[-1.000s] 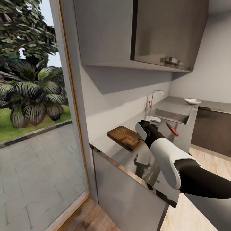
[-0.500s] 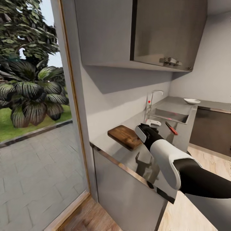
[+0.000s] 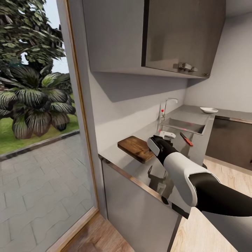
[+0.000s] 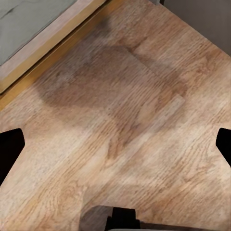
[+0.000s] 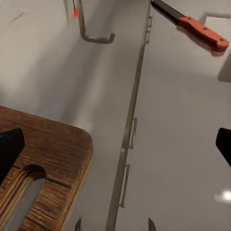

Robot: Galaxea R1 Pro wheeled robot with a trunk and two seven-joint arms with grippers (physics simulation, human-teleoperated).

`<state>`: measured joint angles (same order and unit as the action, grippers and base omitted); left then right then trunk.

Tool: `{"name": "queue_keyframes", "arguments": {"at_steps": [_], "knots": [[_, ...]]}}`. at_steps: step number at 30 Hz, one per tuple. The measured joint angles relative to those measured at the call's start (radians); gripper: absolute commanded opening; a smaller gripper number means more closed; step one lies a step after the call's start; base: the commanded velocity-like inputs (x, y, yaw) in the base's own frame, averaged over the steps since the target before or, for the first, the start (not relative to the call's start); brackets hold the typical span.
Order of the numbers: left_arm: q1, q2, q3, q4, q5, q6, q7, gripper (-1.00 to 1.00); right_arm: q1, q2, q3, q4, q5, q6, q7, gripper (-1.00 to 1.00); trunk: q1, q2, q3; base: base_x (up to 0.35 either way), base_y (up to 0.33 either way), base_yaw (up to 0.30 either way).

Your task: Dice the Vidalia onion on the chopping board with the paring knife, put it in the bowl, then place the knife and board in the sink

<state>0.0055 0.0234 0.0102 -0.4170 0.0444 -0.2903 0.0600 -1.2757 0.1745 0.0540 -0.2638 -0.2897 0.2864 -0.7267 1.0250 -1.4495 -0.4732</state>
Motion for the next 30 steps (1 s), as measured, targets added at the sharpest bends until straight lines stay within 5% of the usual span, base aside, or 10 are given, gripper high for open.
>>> {"name": "queue_keyframes", "arguments": {"at_steps": [30], "knots": [[0.000, 0.000, 0.000, 0.001, 0.000, 0.000, 0.000, 1.00, 0.001, 0.000, 0.001, 0.060, -0.004, -0.002, 0.014, 1.00, 0.000, 0.000, 0.000, 0.000, 0.020, 0.000]]}}
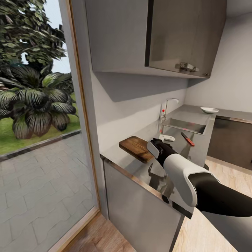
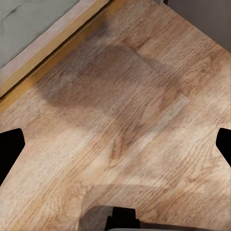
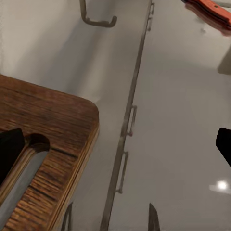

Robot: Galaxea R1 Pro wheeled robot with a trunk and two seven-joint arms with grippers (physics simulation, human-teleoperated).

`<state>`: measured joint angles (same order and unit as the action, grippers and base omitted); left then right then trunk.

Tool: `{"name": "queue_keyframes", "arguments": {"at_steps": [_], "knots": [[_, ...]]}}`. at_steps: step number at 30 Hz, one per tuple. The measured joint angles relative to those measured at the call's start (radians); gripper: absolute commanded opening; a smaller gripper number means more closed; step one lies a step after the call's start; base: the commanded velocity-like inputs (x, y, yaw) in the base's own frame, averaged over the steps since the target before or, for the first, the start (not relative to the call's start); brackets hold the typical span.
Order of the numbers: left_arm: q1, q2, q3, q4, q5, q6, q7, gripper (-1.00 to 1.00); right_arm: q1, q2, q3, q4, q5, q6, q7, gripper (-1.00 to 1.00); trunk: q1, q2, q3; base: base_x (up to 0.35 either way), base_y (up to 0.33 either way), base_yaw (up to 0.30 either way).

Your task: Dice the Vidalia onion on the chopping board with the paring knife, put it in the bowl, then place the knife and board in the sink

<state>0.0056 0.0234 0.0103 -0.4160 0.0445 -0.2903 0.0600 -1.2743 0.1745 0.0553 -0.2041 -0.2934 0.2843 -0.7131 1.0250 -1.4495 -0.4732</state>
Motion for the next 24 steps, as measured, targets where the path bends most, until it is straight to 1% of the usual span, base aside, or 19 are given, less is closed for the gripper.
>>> {"name": "queue_keyframes", "arguments": {"at_steps": [6, 13, 24], "knots": [[0.000, 0.000, 0.001, 0.010, 0.000, 0.000, 0.000, 1.00, 0.002, 0.000, 0.000, 0.000, 0.000, 0.000, 0.000, 1.00, 0.000, 0.000, 0.000, 0.004, 0.002, 0.000], [0.000, 0.000, 0.001, 0.013, 0.000, 0.000, 0.000, 1.00, 0.004, 0.000, -0.001, 0.000, 0.000, 0.000, 0.000, 1.00, 0.000, 0.000, 0.000, 0.060, 0.043, 0.000], [0.000, 0.000, 0.001, 0.014, 0.000, 0.000, 0.000, 1.00, 0.007, 0.000, -0.001, 0.000, 0.001, 0.000, 0.000, 1.00, 0.000, 0.000, 0.000, 0.005, 0.003, 0.000]]}}
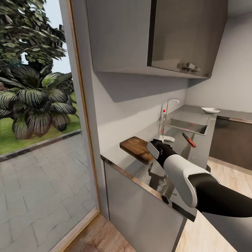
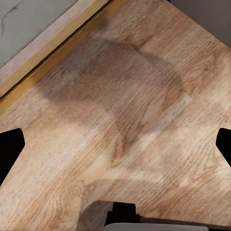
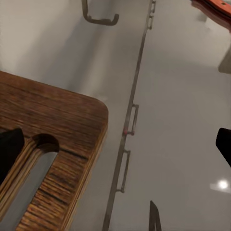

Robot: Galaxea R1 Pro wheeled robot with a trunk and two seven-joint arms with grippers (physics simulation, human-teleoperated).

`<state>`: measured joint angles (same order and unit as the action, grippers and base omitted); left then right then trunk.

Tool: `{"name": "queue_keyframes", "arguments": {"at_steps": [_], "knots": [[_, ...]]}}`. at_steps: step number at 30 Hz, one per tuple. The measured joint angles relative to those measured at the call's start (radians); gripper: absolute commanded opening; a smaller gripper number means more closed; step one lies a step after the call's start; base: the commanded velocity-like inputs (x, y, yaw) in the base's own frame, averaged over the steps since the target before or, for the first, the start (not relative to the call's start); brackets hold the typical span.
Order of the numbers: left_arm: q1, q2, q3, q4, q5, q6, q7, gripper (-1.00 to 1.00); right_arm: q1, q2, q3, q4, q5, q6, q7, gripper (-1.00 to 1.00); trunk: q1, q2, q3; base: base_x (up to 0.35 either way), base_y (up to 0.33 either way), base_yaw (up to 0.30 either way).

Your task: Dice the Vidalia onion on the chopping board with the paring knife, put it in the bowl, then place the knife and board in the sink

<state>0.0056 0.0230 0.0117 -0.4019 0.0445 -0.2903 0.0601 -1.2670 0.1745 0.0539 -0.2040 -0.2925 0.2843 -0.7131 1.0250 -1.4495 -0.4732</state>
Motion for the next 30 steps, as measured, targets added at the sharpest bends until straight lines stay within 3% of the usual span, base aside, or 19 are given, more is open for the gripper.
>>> {"name": "queue_keyframes", "arguments": {"at_steps": [18, 30], "knots": [[0.000, 0.000, 0.000, 0.005, -0.001, 0.000, 0.000, 1.00, 0.003, 0.000, 0.001, 0.033, 0.001, 0.001, 0.002, 1.00, 0.000, 0.000, 0.000, 0.000, 0.000, 0.000], [0.000, 0.000, 0.000, 0.005, -0.001, 0.000, 0.000, 1.00, 0.003, 0.000, 0.001, 0.066, 0.004, 0.005, 0.054, 1.00, 0.000, 0.000, 0.000, 0.000, 0.000, 0.000]]}}
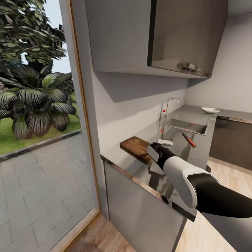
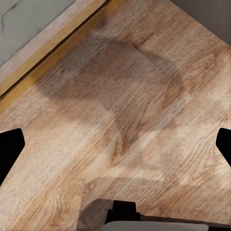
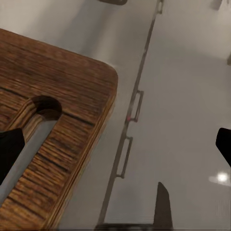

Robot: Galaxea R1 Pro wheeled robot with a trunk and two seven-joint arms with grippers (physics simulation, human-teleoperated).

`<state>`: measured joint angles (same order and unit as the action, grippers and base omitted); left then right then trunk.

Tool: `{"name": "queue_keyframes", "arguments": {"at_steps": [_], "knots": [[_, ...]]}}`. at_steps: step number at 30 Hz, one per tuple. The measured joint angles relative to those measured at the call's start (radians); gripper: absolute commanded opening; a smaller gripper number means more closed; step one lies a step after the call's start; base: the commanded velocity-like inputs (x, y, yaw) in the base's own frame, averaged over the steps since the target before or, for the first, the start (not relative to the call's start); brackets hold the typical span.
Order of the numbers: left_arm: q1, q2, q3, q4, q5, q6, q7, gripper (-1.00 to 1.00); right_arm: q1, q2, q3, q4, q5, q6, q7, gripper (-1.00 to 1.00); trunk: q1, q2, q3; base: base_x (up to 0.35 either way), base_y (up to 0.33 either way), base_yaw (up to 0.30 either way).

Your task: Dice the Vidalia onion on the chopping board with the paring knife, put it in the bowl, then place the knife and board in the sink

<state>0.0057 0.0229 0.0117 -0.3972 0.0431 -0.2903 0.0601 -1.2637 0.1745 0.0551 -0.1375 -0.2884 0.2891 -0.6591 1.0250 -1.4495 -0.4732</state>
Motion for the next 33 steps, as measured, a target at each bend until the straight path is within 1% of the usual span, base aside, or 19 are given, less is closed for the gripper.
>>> {"name": "queue_keyframes", "arguments": {"at_steps": [13, 20, 33], "knots": [[0.000, 0.000, 0.000, 0.000, 0.000, 0.000, 0.000, 1.00, 0.000, 0.000, 0.000, 0.007, 0.000, 0.002, 0.002, 1.00, 0.000, 0.000, 0.000, 0.003, 0.000, 0.000], [0.000, 0.000, 0.000, 0.000, 0.000, 0.000, 0.000, 1.00, 0.000, 0.000, 0.000, 0.023, 0.001, -0.001, 0.003, 1.00, 0.000, 0.000, 0.000, 0.174, 0.050, 0.000], [0.000, 0.000, 0.000, 0.001, 0.001, 0.000, 0.000, 1.00, 0.001, 0.000, 0.000, 0.026, 0.002, -0.004, 0.004, 1.00, 0.000, 0.000, 0.000, 0.017, 0.003, 0.000]]}}
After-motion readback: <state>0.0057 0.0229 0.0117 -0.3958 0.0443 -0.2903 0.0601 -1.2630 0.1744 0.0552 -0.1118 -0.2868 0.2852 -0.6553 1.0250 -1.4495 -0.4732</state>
